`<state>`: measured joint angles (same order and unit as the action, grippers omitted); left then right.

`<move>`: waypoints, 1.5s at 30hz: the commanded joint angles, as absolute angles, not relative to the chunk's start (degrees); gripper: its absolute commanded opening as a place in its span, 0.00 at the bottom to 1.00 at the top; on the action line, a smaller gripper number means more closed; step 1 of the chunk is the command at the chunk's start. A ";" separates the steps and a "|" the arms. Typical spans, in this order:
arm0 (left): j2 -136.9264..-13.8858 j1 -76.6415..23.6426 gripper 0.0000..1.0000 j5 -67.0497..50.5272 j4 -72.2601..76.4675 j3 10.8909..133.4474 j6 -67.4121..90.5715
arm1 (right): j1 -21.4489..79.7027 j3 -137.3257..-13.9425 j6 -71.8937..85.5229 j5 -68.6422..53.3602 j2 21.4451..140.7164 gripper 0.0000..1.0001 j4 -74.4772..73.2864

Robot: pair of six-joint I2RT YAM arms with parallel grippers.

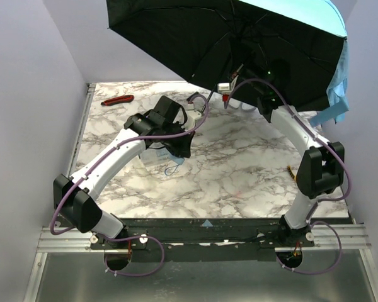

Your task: Open the umbrella

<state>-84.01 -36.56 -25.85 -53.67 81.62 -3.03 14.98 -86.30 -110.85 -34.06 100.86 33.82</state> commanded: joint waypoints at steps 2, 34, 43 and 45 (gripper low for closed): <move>-80.86 -39.76 0.00 -29.30 -76.54 76.06 -16.60 | 4.36 -96.55 -108.94 -7.53 104.81 0.21 40.96; -78.77 -39.69 0.00 -28.99 -81.10 69.39 -23.90 | -1.34 -110.17 -108.19 2.62 114.58 0.30 37.02; -79.86 -39.80 0.00 -29.42 -79.71 72.63 -22.72 | -1.41 -100.42 -109.57 -3.83 109.82 0.22 39.88; -80.90 -39.65 0.00 -29.44 -78.69 75.78 -21.72 | -1.17 -95.50 -109.89 -6.88 107.21 0.23 41.32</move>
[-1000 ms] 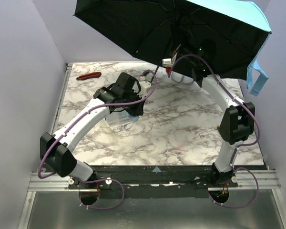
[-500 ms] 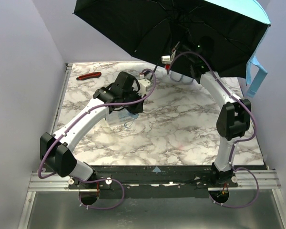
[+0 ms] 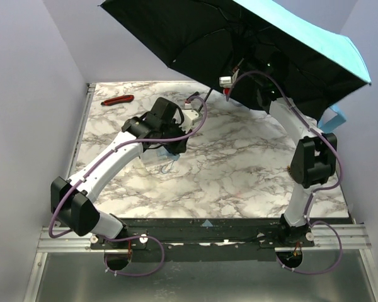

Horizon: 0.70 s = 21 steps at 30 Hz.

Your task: Open the umbrella

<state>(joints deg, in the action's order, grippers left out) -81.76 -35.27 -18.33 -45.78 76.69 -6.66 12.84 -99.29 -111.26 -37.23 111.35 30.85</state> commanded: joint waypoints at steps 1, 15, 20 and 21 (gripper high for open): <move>-81.63 -39.44 0.00 -29.62 -78.29 77.66 -21.31 | -1.15 -92.50 -110.05 -9.14 105.81 0.26 41.44; -85.59 -36.77 0.00 -39.25 -64.40 91.28 -7.75 | 3.96 -73.69 -112.76 -23.29 95.64 0.49 39.60; -84.40 -36.51 0.00 -40.31 -56.52 91.56 -3.08 | 6.43 -69.32 -113.84 -25.91 93.05 0.56 37.71; -84.53 -36.42 0.00 -40.44 -55.63 91.98 -2.29 | 6.87 -68.78 -114.12 -26.28 92.69 0.57 37.31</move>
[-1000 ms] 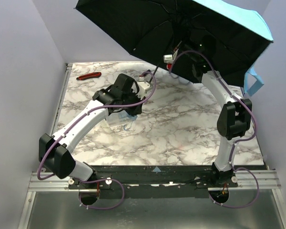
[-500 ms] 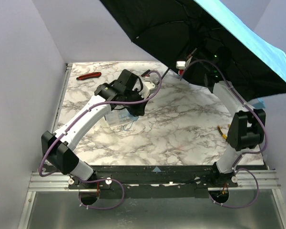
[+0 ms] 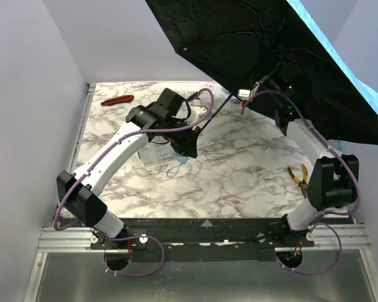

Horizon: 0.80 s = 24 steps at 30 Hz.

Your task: Open the umbrella

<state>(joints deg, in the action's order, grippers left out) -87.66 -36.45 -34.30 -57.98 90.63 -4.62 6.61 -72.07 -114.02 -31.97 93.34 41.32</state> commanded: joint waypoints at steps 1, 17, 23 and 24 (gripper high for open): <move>-84.84 -36.42 0.00 -40.60 -54.87 92.39 -1.57 | 7.13 -67.99 -114.26 -27.10 92.36 0.58 37.19; -85.24 -31.65 0.00 -45.61 -43.14 92.08 12.13 | 12.70 -56.36 -115.24 -34.55 84.96 1.00 37.38; -84.48 -29.97 0.00 -47.04 -37.10 90.42 15.99 | 15.53 -51.77 -105.25 -32.26 75.66 1.00 30.65; -84.42 -29.97 0.00 -47.15 -36.62 90.16 16.15 | 15.83 -51.10 -102.93 -31.51 73.68 1.00 28.25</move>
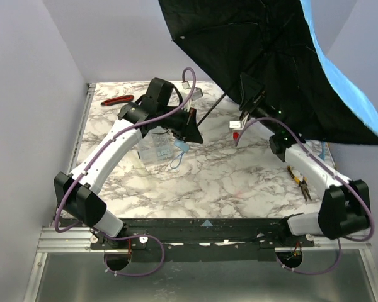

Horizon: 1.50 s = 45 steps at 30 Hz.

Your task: Open the umbrella

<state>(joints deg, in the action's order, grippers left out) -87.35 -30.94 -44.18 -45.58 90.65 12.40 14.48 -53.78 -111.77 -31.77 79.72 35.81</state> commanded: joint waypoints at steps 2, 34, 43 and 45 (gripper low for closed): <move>-84.36 -29.95 0.00 -47.61 -35.45 89.51 16.97 | 16.74 -50.08 -98.48 -28.24 70.30 1.00 21.20; -80.34 -29.97 0.00 -47.02 -33.66 82.60 13.62 | 19.77 -68.78 -17.06 -15.30 68.41 0.86 4.77; -81.29 -29.71 0.00 -47.00 -36.65 83.94 11.33 | 21.64 -66.05 -63.16 -24.05 66.24 0.86 -3.95; -81.14 -29.53 0.00 -47.17 -38.21 84.16 9.92 | 21.70 -61.72 -77.35 -21.36 65.44 0.84 0.33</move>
<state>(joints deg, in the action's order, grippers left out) -82.72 -30.04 -45.67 -38.11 82.37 13.78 20.82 -67.68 -44.80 -21.91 67.85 -0.58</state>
